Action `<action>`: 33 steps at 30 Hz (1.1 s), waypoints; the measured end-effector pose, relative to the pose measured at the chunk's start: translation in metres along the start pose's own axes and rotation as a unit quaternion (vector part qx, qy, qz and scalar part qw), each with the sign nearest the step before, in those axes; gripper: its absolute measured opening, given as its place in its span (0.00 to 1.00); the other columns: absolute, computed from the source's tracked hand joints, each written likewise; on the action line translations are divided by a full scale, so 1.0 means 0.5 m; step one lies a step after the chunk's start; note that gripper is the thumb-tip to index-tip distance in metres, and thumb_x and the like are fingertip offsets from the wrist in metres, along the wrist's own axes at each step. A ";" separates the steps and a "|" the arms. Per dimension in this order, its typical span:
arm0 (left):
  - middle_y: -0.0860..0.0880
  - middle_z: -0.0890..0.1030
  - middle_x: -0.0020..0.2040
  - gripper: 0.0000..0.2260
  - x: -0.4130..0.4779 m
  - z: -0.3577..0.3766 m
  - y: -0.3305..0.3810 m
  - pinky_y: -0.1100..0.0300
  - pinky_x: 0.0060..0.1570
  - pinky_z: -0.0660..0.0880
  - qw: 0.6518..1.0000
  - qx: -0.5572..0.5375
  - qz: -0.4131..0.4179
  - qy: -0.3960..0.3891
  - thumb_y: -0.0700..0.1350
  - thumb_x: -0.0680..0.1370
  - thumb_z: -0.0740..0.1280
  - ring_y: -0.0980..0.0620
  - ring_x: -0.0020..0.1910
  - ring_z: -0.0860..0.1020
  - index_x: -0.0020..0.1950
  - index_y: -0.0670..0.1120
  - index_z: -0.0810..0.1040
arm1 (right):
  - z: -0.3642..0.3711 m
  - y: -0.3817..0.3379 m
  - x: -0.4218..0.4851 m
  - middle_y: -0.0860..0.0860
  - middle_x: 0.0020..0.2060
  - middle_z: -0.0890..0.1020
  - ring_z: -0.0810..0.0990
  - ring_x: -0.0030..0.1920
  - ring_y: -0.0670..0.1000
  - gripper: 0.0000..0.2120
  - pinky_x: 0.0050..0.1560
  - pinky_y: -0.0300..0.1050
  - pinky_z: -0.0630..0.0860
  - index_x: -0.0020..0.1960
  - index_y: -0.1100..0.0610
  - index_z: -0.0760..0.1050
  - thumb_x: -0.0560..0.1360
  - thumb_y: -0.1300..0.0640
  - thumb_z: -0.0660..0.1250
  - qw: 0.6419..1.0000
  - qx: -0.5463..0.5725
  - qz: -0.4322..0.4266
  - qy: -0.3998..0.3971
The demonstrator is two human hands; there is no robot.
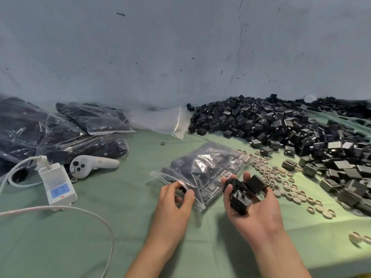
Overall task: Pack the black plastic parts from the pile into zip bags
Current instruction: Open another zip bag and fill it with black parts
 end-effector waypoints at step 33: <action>0.53 0.85 0.40 0.03 0.063 0.035 0.029 0.63 0.32 0.72 0.957 -0.218 -0.173 -0.086 0.38 0.80 0.63 0.58 0.33 0.79 0.49 0.45 0.74 | 0.013 0.007 0.018 0.59 0.52 0.82 0.83 0.49 0.61 0.13 0.33 0.46 0.82 0.44 0.54 0.80 0.78 0.51 0.59 0.999 -0.031 0.040 0.014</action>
Point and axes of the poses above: each hand's wrist, its own x-axis towards the middle knuckle, its own z-axis out of the palm, y = z × x, the point moved 4 cm from there along x, towards the middle knuckle
